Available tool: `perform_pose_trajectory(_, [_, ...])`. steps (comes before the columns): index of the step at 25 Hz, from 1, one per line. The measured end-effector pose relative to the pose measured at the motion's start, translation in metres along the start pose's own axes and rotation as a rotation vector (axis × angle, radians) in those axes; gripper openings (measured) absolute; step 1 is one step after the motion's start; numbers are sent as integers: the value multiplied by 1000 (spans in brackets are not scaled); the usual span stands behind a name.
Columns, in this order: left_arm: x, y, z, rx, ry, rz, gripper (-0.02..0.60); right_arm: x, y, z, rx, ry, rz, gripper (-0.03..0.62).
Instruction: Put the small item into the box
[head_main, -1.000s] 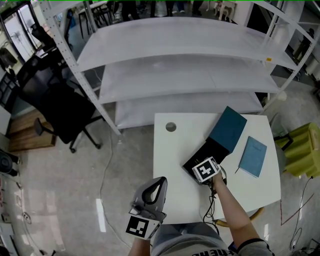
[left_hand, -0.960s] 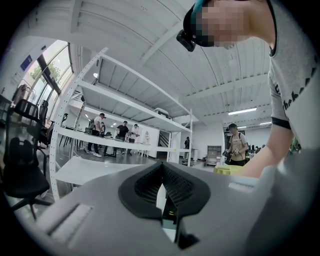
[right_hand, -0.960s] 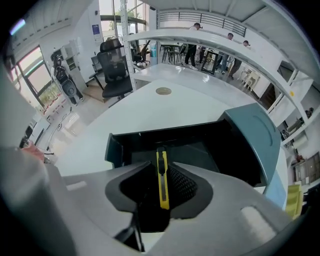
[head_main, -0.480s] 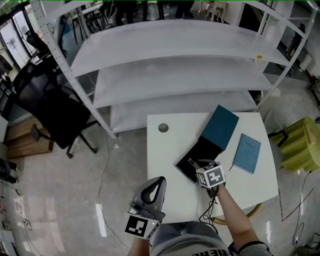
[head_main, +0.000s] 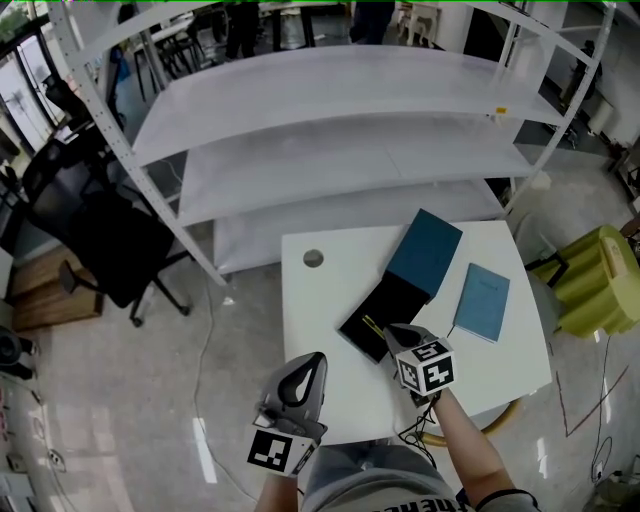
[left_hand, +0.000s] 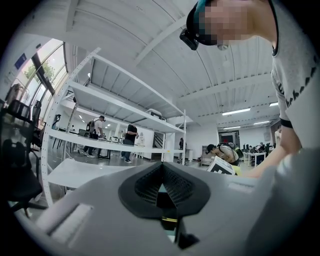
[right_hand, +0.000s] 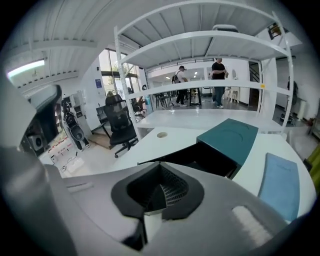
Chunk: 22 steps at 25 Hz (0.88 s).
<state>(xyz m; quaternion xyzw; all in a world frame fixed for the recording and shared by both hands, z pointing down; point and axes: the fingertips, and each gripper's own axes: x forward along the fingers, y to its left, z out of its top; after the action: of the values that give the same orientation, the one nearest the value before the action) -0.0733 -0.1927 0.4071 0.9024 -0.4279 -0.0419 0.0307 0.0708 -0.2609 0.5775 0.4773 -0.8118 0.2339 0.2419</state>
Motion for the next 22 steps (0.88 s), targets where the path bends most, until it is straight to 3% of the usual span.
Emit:
perform_pose_trajectory(7, [1,-11,2,8,-1,-8,16,-33,2,10,59,-128,-4,2])
perform_pose_trajectory(22, [3,-34,10,37,-12,-29,15,-99,11,28,21,-311,-44,2])
